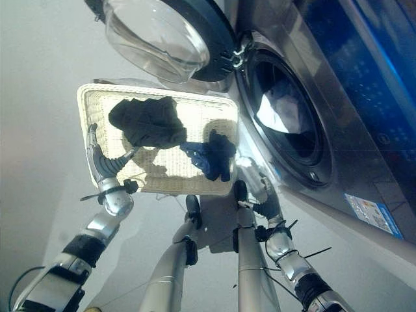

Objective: Put the clothes into the washing machine.

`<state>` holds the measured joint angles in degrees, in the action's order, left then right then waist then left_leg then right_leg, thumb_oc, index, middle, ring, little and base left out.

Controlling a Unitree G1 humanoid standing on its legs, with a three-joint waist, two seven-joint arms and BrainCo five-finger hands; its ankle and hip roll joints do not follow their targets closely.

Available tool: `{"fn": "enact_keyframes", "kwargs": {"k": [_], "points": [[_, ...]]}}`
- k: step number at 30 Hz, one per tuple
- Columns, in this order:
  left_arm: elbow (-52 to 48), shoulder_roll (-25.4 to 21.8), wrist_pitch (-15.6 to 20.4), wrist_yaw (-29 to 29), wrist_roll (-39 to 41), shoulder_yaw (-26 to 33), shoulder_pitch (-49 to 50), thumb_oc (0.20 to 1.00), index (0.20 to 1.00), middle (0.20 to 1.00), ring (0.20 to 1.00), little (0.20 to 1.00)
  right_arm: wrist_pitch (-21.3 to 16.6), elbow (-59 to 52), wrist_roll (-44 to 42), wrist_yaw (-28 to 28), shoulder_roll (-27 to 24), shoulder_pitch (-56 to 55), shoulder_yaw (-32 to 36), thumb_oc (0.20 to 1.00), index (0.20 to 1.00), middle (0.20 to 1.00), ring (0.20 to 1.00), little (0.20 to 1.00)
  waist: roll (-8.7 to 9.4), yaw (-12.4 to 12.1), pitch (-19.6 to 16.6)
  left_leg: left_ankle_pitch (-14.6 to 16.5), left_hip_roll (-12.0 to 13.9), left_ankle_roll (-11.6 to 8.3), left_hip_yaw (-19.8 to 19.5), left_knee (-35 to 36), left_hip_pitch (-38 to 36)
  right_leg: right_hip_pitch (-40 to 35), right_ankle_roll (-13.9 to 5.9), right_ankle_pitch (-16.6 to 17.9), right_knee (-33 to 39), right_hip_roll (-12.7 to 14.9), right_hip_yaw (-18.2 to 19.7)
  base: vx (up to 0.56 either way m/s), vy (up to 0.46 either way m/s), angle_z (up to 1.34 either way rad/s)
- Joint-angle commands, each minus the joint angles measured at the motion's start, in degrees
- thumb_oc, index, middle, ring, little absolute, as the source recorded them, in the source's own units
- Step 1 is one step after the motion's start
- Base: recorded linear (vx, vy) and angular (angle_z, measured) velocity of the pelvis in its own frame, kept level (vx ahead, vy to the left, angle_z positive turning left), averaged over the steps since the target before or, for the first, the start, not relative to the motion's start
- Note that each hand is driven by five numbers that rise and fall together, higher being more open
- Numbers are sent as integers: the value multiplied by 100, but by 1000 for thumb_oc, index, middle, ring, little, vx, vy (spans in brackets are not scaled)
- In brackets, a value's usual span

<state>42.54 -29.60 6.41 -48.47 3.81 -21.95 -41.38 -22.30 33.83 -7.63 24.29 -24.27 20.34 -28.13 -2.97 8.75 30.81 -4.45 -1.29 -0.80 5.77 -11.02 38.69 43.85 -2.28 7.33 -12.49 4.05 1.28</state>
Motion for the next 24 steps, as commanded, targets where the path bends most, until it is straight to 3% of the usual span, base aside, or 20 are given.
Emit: {"fn": "enact_keyframes", "kwargs": {"k": [1,4,9,17,19,21,24], "points": [[536,-519,-667,468,295,82,-376,1000,1000,1000,1000,1000,-47,-482,-233,-93,-140,-16,-251,1000,1000,1000,1000,1000,247,104,-101,419,-381,-85,140,-523,172,224,-218,-93,-92,-332,-149,20,84,-5],[1099,-727,-1087,694,373,-87,-803,1000,1000,1000,1000,1000,9,-577,-295,-154,-217,5,-292,1000,1000,1000,1000,1000,286,266,-101,561,-382,-79,234,-738,283,378,-232,-41,-91,-296,-42,19,88,-7],[1520,-873,-1294,606,667,-136,-1255,1000,1000,1000,1000,1000,65,-756,-405,-130,-302,-8,-341,1000,1000,1000,1000,1000,391,480,-101,920,-365,-69,376,-1277,530,666,-255,40,-113,-188,66,30,70,-9],[1893,-964,-1341,467,653,-169,-1894,1000,1000,1000,1000,1000,17,-935,-702,-171,-317,-116,-283,1000,1000,1000,1000,1000,647,762,-101,1425,-329,-24,421,-2057,1079,1184,-280,194,-191,-152,278,34,43,-5],[1902,-932,-1062,391,1019,-92,-1979,1000,1000,1000,1000,1000,15,-963,-785,-187,-303,-138,-290,1000,1000,1000,1000,1000,702,802,-101,1511,-335,-9,410,-2167,1174,1267,-287,232,-190,-156,297,0,0,0],[1825,-761,-41,422,1922,214,-2113,1000,1000,1000,1000,1000,-18,-984,-825,-177,-235,-151,-357,1000,1000,1000,1000,1000,815,863,-101,1642,-323,10,371,-2320,1372,1440,-287,236,-227,-191,342,29,7,-5],[1572,-547,641,617,2262,414,-2162,1000,1000,1000,1000,1000,-10,-977,-803,-197,-144,-154,-380,1000,1000,1000,1000,1000,872,886,-101,1712,-318,26,333,-2407,1503,1555,-287,232,-284,-233,366,10,-5,-3]]}}
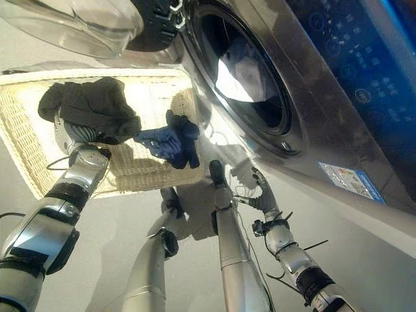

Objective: Put the clothes into the washing machine.

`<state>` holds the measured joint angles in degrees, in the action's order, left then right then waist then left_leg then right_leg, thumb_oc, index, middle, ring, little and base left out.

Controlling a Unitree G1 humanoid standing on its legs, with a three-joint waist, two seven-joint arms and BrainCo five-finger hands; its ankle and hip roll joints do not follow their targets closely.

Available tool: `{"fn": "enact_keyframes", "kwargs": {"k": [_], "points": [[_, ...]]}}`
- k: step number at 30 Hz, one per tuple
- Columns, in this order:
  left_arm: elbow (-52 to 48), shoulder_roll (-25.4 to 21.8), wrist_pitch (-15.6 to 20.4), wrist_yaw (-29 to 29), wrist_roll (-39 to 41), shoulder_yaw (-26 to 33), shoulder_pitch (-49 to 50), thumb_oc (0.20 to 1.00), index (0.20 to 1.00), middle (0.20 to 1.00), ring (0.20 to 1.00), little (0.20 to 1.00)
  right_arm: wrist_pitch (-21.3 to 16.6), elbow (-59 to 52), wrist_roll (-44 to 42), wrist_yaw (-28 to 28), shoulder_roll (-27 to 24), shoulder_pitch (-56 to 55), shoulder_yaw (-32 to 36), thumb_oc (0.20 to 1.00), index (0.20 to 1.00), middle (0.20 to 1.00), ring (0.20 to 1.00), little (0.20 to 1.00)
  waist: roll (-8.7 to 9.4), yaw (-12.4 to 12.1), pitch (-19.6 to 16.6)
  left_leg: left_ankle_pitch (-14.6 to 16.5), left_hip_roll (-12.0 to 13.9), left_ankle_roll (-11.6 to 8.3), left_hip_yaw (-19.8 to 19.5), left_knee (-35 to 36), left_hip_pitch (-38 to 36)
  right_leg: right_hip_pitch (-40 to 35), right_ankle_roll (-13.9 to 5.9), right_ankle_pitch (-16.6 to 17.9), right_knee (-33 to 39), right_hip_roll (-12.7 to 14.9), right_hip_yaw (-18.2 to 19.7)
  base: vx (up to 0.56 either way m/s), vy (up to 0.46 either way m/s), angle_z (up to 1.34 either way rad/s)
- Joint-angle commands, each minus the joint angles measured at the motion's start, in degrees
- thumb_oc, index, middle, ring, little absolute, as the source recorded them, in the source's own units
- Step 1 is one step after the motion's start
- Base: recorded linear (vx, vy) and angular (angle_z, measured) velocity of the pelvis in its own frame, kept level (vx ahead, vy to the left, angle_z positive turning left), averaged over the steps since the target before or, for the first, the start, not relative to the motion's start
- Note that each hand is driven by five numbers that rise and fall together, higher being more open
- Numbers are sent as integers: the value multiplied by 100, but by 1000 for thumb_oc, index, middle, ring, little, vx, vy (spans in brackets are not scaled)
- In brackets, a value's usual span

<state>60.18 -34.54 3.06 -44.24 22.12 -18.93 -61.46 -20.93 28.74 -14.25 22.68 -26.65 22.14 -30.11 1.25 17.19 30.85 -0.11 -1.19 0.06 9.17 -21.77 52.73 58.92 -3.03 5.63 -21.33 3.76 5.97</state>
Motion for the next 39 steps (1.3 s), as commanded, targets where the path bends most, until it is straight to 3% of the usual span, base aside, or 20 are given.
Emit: {"fn": "enact_keyframes", "kwargs": {"k": [1,4,7,8,9,10,16,20,29,33,36,37,39], "points": [[-304,26,1165,267,505,134,-163,1000,1000,1000,1000,1000,-139,-462,-144,-57,129,-327,-187,1000,1000,1000,1000,1000,465,47,-106,1288,-329,-55,-22,-1344,137,86,-210,407,579,-224,-92,0,0,0],[-525,234,1250,404,426,90,-205,1000,1000,1000,1000,1000,-140,-442,-180,-175,201,-303,-178,1000,1000,1000,1000,1000,507,60,-106,1289,-357,-38,-56,-1305,154,110,-206,419,566,-292,-59,0,0,0],[-489,301,849,506,39,-151,-329,1000,1000,1000,1000,1000,-84,-476,-228,-286,235,-215,-178,1000,1000,1000,1000,1000,554,75,-106,1258,-378,-34,-90,-1243,113,84,-209,438,556,-351,-35,0,0,0],[-418,290,701,546,-86,-244,-395,501,501,501,501,501,-85,-484,-264,-305,235,-180,-186,1000,1000,1000,1000,1000,567,82,-106,1240,-383,-36,-102,-1201,86,70,-213,446,565,-369,-31,0,0,0],[-383,278,635,573,-115,-287,-425,282,282,282,282,282,-93,-487,-275,-312,234,-166,-191,1000,1000,1000,1000,1000,572,85,-106,1229,-386,-37,-108,-1176,71,61,-214,449,572,-377,-26,0,0,0],[-200,223,494,642,-122,-410,-541,200,200,200,200,200,-118,-505,-278,-322,227,-135,-200,1000,1000,1000,1000,1000,589,101,-106,1206,-393,-39,-123,-1116,26,33,-217,457,593,-393,-12,0,0,0],[265,11,180,683,-296,-678,-709,200,200,200,200,200,-272,-671,-276,-310,203,-128,-148,1000,1000,1000,1000,1000,598,92,-106,1099,-425,-47,-214,-878,-198,-135,-217,465,659,-434,8,-14,-16,1],[340,-42,152,570,-184,-625,-648,200,200,200,200,200,-356,-776,-225,-299,200,-141,-106,1000,1000,1000,1000,1000,569,46,-106,1000,-437,-52,-256,-704,-334,-246,-199,437,691,-461,-7,-48,-47,1],[-48,-119,589,322,106,86,398,200,200,200,200,200,-358,-1218,50,-103,364,176,20,1000,1000,1000,1000,1000,240,-534,-106,311,-431,-173,-645,242,-963,-895,-54,79,701,-607,-244,-95,-114,11],[-673,-81,1035,516,185,397,1074,200,200,200,200,200,-131,-1359,132,-266,357,515,110,1000,1000,1000,1000,1000,70,-895,-106,-102,-301,-269,-852,798,-1245,-1250,9,-102,723,-615,-536,-117,-127,24],[-1475,65,1647,1119,564,548,1589,200,200,200,200,200,75,-1411,1,-483,346,708,225,1000,1000,1000,1000,1000,-59,-1167,-106,-416,-219,-341,-976,1199,-1383,-1499,32,-170,802,-594,-747,-80,-107,16],[-1832,168,2009,1520,851,628,1864,200,200,200,200,200,189,-1408,-24,-625,378,759,277,1000,1000,1000,1000,1000,-131,-1291,-106,-471,-162,-377,-995,1361,-1511,-1645,31,-279,795,-574,-844,-90,-123,16],[-2240,300,2305,2081,1205,721,2068,200,200,200,200,200,264,-1377,22,-695,394,859,344,1000,1000,1000,1000,1000,-208,-1420,-106,-569,-103,-418,-983,1507,-1566,-1735,30,-352,771,-542,-946,-46,-94,15]]}}
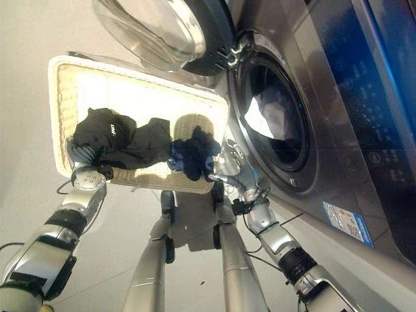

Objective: Put the clothes into the washing machine.

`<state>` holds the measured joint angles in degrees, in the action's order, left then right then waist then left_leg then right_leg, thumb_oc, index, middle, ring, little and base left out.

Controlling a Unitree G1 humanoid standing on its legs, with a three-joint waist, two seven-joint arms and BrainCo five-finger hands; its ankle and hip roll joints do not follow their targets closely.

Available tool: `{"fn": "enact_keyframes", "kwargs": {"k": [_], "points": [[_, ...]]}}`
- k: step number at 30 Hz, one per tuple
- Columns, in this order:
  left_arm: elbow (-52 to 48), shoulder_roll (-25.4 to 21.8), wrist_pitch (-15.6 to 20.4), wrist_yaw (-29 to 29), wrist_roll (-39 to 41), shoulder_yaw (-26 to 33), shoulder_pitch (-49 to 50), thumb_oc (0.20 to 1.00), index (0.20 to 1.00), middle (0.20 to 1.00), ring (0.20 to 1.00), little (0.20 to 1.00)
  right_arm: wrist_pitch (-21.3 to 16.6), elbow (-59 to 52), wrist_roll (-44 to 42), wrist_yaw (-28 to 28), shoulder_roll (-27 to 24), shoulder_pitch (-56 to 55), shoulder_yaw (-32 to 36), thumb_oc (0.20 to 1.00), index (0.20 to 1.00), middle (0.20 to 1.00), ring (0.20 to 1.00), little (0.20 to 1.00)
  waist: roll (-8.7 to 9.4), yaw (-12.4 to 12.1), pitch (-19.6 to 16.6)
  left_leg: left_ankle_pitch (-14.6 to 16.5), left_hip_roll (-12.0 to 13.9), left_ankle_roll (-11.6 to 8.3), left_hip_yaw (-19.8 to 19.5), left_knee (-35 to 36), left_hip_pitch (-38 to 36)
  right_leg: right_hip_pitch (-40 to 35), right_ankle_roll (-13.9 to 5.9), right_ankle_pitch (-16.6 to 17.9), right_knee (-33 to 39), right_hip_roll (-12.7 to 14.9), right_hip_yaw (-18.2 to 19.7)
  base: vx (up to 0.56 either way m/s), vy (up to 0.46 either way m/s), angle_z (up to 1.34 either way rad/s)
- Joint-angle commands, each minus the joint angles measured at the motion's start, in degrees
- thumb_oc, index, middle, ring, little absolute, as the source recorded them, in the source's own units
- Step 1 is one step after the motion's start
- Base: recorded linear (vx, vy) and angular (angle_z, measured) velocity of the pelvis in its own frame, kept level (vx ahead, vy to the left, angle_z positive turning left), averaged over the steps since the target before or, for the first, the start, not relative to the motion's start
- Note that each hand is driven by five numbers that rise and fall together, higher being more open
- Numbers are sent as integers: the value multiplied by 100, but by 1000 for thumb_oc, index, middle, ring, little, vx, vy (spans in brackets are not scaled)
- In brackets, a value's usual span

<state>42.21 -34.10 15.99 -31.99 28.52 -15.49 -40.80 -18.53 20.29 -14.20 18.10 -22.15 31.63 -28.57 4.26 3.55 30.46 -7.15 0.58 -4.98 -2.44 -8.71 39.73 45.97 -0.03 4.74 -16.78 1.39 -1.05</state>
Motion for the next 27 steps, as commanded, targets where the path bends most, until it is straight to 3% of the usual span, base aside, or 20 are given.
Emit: {"fn": "enact_keyframes", "kwargs": {"k": [1,2,3,6,7,9,12,14,15,19,27], "points": [[-606,316,1121,1119,727,414,90,200,200,200,200,200,78,-507,46,-251,-53,-38,211,1000,1000,1000,1000,1000,-540,-104,-67,113,-273,70,175,237,-308,-492,-270,-291,308,-282,-286,-24,-69,19],[-780,377,1197,1377,834,452,169,200,200,200,200,200,132,-492,79,-269,-45,14,228,1000,1000,1000,1000,1000,-574,-150,-67,93,-262,56,173,272,-343,-537,-270,-321,295,-261,-325,-77,-82,22],[-1223,523,1348,1984,1059,518,314,200,200,200,200,200,285,-436,178,-345,-36,181,265,1000,1000,1000,1000,1000,-643,-270,-67,12,-244,33,159,324,-347,-579,-264,-320,280,-217,-417,-56,-72,16],[-1722,606,1377,2616,1181,488,467,200,200,200,200,200,439,-328,330,-435,-65,357,259,1000,1000,1000,1000,1000,-709,-376,-67,11,-240,22,118,313,-388,-632,-261,-376,207,-158,-505,-57,-65,23],[-2155,628,1322,3088,1243,414,592,200,200,200,200,200,576,-268,545,-531,-112,479,237,1000,1000,1000,1000,1000,-743,-442,-67,65,-267,21,86,270,-468,-726,-261,-463,140,-96,-566,-22,-54,21],[-2418,621,1256,3384,1320,386,609,200,200,200,200,200,639,-233,701,-623,-167,603,233,1000,1000,1000,1000,1000,-771,-477,-67,32,-275,21,76,243,-432,-711,-258,-411,150,-72,-611,-29,-38,15],[-3253,593,905,4367,1646,214,683,200,200,200,200,200,825,-168,1194,-964,-341,909,66,1000,1000,1000,1000,1000,-836,-562,-67,85,-304,38,67,209,-543,-835,-258,-467,122,1,-699,-22,-17,9],[-3384,586,837,4487,1686,198,656,200,200,200,200,200,856,-175,1235,-1025,-363,981,27,1000,1000,1000,1000,1000,-852,-577,-67,41,-297,40,65,217,-505,-810,-257,-411,148,-3,-710,-10,-15,11],[-3804,511,560,4831,1831,43,579,200,200,200,200,200,925,-202,1246,-1293,-429,1112,-132,1000,1000,1000,1000,1000,-885,-602,-67,44,-313,59,63,232,-570,-864,-258,-446,107,6,-734,3,-22,12],[-4231,447,141,5207,2065,-163,361,200,200,200,200,200,967,-311,975,-1689,-453,1275,-353,1000,1000,1000,1000,1000,-916,-602,-67,71,-336,79,56,255,-688,-949,-271,-515,38,29,-750,21,-20,7],[-4345,578,-373,5423,2398,-430,158,200,200,200,200,200,1067,-670,598,-2207,-243,1423,-624,1000,1000,1000,1000,1000,-884,-556,-67,32,-345,111,67,260,-647,-893,-290,-418,82,-13,-706,0,0,0]]}}
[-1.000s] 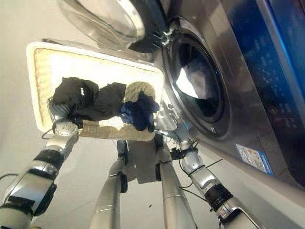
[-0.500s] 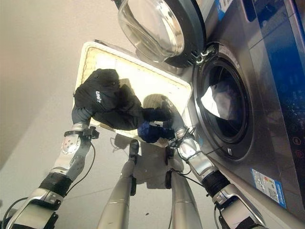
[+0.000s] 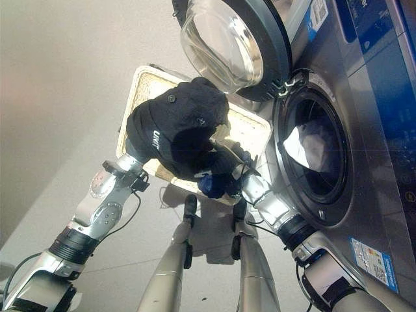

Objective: Put the clothes into the washing machine.

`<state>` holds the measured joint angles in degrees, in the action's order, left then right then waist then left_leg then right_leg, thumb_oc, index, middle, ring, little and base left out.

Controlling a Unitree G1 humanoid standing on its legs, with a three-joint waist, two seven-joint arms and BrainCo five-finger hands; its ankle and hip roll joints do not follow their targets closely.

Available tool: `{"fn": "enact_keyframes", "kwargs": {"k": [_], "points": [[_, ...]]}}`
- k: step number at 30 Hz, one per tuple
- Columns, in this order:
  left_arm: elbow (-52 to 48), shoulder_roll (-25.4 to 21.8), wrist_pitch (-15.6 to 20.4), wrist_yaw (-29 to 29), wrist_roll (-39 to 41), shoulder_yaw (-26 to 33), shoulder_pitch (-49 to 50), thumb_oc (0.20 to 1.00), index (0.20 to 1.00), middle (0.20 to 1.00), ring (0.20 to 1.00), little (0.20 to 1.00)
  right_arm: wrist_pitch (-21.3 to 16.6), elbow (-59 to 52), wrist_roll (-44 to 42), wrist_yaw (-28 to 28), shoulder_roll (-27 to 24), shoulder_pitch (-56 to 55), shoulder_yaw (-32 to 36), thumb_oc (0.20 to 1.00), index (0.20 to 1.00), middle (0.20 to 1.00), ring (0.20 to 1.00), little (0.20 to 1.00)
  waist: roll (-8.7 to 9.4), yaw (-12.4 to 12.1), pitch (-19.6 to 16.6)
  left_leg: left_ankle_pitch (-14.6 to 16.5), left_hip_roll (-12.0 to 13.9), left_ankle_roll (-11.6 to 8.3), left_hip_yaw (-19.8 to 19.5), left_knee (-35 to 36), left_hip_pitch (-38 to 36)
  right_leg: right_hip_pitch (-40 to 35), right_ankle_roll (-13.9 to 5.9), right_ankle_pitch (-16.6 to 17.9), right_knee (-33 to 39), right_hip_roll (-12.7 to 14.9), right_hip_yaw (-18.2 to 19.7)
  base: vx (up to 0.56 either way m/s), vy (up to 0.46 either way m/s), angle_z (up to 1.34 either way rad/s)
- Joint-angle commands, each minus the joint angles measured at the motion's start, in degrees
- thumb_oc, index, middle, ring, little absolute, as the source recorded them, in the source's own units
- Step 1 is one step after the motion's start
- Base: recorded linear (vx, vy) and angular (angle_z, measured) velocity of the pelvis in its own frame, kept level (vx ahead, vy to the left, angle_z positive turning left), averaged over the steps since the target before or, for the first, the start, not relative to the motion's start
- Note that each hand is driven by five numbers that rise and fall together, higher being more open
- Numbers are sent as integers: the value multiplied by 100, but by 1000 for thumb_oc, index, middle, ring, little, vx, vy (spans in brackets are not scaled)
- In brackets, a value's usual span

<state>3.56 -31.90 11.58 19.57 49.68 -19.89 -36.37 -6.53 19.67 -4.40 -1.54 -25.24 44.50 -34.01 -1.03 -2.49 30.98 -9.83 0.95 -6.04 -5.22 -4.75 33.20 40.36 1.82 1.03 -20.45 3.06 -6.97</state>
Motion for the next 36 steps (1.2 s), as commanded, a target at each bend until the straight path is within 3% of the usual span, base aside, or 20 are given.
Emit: {"fn": "enact_keyframes", "kwargs": {"k": [1,4,9,16,19,20,21,22,23,27,30,36], "points": [[-447,382,14,281,298,-38,-301,200,200,200,200,200,-26,-679,-591,-378,123,157,-119,1000,1000,1000,1000,1000,-348,58,-118,302,-384,226,342,-146,9,-324,-475,-40,447,-185,-107,0,0,0],[-296,514,-31,374,460,-219,-277,200,200,200,200,200,335,-826,-1143,-723,261,164,-257,1000,1000,1000,1000,1000,-317,97,-118,306,-376,230,370,-177,27,-316,-472,-32,452,-207,-78,44,17,-3],[-174,667,71,305,653,-416,-191,200,200,200,200,200,577,-965,-2203,-990,338,-7,-373,1000,1000,1000,1000,1000,-279,152,-118,321,-358,240,439,-247,80,-269,-469,-35,419,-223,-61,52,25,-6],[35,977,194,452,1215,-513,47,200,200,200,200,200,780,-834,-2714,-1082,560,-327,-364,1000,1000,1000,1000,1000,-234,232,-118,385,-391,258,518,-327,177,-164,-472,-19,426,-216,-58,44,25,-13],[71,1106,344,486,1340,-566,184,200,200,200,200,200,1339,-741,-3376,-1691,653,-470,-406,1000,1000,1000,1000,1000,-239,247,-118,373,-395,268,554,-305,237,-108,-466,23,491,-210,-52,24,14,-14],[90,1119,413,454,1314,-571,213,200,200,200,200,200,1528,-712,-3601,-1996,674,-525,-421,793,793,793,793,793,-241,244,-118,367,-399,270,558,-296,242,-107,-464,29,508,-208,-50,27,7,-10],[90,1119,413,454,1314,-571,213,200,200,200,200,200,1528,-712,-3601,-1996,674,-525,-421,793,793,793,793,793,-241,244,-118,367,-399,270,558,-296,242,-107,-464,29,508,-208,-50,14,3,-7],[112,1118,478,401,1286,-576,229,200,200,200,200,200,1736,-695,-3775,-2273,689,-572,-432,583,583,583,583,583,-241,244,-118,365,-403,272,559,-292,245,-107,-463,34,520,-206,-50,0,0,0],[227,1064,757,156,1149,-600,227,200,200,200,200,200,2117,-649,-4041,-3077,701,-700,-499,213,213,213,213,213,-235,238,-118,356,-414,277,566,-281,258,-99,-471,54,554,-194,-61,12,-5,-3],[464,865,1210,-553,813,-578,160,200,200,200,200,200,2505,-554,-4435,-4049,563,-824,-553,200,200,200,200,200,-202,229,-118,338,-430,285,559,-280,278,-97,-498,120,617,-178,-70,0,0,0],[539,733,1399,-1127,412,-465,162,200,200,200,200,200,2476,-558,-4727,-4254,477,-941,-433,200,200,200,200,200,-171,237,-118,341,-431,285,567,-293,287,-94,-518,151,641,-172,-68,0,0,0],[670,551,1509,-2038,-568,-252,234,200,200,200,200,200,1878,-619,-5281,-3696,533,-1152,-135,200,200,200,200,200,-107,272,-118,366,-459,297,567,-344,341,-54,-534,212,690,-199,-47,0,0,0]]}}
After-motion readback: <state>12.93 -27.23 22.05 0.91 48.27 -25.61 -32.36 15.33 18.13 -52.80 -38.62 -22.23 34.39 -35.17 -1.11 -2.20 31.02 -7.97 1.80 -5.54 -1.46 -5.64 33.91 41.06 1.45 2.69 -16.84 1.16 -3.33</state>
